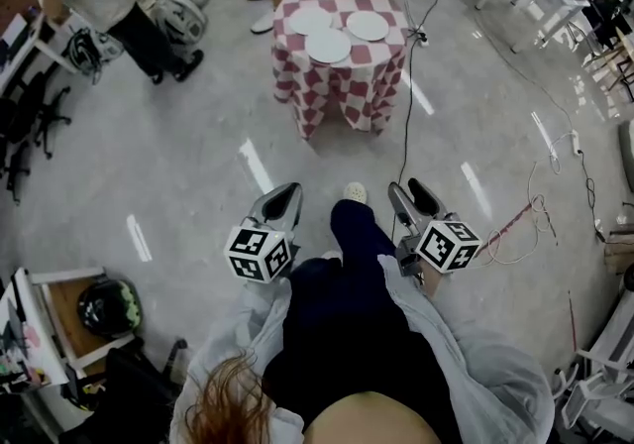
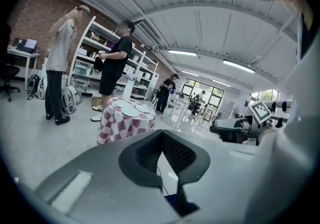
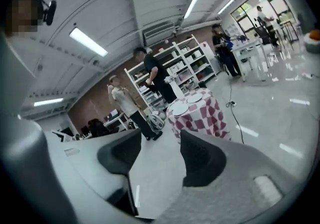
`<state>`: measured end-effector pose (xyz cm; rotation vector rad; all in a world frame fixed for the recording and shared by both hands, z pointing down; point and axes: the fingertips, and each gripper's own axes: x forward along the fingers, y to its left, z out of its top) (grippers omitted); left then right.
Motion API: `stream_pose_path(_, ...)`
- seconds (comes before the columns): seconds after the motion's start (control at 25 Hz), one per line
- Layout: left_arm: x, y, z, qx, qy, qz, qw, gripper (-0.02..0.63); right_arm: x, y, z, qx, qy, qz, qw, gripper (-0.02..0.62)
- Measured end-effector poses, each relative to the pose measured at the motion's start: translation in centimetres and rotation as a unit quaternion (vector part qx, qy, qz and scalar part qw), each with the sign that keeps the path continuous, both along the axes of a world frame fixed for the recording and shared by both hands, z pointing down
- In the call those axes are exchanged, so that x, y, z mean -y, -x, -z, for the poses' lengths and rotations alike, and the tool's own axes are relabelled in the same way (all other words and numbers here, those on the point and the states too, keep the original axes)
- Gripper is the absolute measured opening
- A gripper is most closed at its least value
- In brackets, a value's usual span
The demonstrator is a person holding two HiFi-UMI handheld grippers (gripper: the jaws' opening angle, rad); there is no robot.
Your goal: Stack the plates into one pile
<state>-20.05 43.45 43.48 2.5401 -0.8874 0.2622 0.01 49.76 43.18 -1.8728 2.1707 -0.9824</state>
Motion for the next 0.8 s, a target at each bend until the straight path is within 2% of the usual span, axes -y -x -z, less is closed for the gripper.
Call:
stream_pose_path(0.24, 4.8, -1.9, -0.9, 0.004, 0.008, 0.016, 0.9998, 0.018, 5.5, -1.7, -0.9, 0.008, 0.008, 0.021, 1.000, 0.241)
stream_pose_path(0.48, 11.1, -6.0, 0.4, 0.016, -0.012, 0.021, 0.9996, 0.018, 12.0, -5.6, -0.5, -0.005, 0.012, 0.042, 0.999, 0.246)
stream_pose_path(0.8, 18.5, -10.4, 1.4, -0.001, -0.014, 0.044, 0.9989, 0.018, 20.0, -9.8, 0.2, -0.011, 0.001, 0.066, 0.998, 0.249)
